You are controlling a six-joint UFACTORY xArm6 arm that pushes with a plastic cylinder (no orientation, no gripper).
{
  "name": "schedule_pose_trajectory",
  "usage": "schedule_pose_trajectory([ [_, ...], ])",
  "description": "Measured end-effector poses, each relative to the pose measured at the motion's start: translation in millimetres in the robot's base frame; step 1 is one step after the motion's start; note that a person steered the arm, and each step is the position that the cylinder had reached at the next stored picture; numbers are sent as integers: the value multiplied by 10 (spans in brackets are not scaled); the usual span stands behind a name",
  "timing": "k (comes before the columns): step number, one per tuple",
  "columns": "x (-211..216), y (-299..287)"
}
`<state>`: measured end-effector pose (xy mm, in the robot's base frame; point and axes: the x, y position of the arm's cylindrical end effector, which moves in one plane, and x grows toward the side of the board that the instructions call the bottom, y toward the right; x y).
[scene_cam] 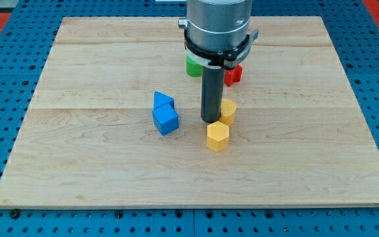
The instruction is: Separate the blue blocks
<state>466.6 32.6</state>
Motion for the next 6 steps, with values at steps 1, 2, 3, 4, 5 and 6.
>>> schedule_pose_trajectory([
  [1,-132,-64],
  [2,55,-565],
  [3,32,-1212],
  [4,119,-1290],
  [5,301,-2170],
  [6,274,-1835],
])
